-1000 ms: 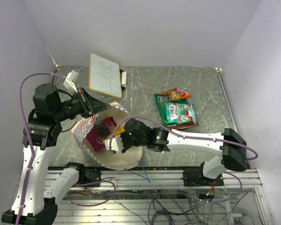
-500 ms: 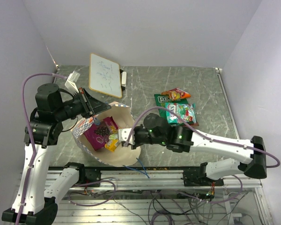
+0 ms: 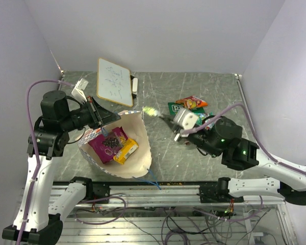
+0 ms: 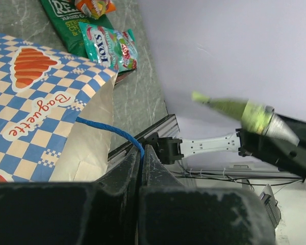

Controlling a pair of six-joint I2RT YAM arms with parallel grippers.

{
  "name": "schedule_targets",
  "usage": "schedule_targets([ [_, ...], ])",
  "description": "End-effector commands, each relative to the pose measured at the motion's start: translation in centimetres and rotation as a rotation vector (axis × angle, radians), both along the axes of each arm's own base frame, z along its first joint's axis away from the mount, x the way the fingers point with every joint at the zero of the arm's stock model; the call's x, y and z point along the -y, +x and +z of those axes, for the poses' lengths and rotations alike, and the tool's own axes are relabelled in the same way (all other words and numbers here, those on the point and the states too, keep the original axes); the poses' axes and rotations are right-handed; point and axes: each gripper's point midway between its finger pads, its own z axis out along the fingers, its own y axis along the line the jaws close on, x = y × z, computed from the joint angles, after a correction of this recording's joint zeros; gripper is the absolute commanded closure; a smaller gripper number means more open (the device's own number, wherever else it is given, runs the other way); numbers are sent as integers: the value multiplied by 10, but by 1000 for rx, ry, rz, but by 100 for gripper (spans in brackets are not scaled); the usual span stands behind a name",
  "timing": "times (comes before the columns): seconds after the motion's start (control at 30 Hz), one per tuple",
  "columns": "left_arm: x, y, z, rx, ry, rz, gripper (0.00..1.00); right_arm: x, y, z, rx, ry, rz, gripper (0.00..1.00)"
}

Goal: Take the snacks out of the paper bag
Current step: Take out the snack from the paper bag, then place the snack at the center of the board.

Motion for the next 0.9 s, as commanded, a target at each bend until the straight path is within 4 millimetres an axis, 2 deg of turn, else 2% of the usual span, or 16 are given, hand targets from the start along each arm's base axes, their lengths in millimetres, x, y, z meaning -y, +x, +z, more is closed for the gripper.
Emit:
schedule_targets([
  [0.0, -1, 0, 0, 17, 31, -4, 93, 58, 60, 3, -83, 156, -496, 100],
  [0.1, -1, 1, -1, 15, 32, -1, 93, 82, 93, -14, -155, 189, -682, 100],
  [0.23, 0, 3, 1, 12, 18, -1, 93, 105, 148, -56, -382, 328, -842, 100],
  [0.5, 0, 5, 1, 1, 36, -5, 93, 128, 218, -124, -726, 704, -1149, 100],
  [0.67, -1, 5, 3, 1, 37, 5, 93, 162, 239, -167, -893, 896, -1383, 100],
  [0.77, -2, 8, 4, 7, 37, 14, 93, 185, 237, -199, -986, 949, -1543, 100],
  [0.83, -3, 9, 5, 11, 46, 18, 93, 189, 233, -215, -1021, 951, -1609, 100],
  [0.87, -3, 10, 5, 13, 53, 18, 93, 202, 233, -223, -1029, 975, -1664, 100],
])
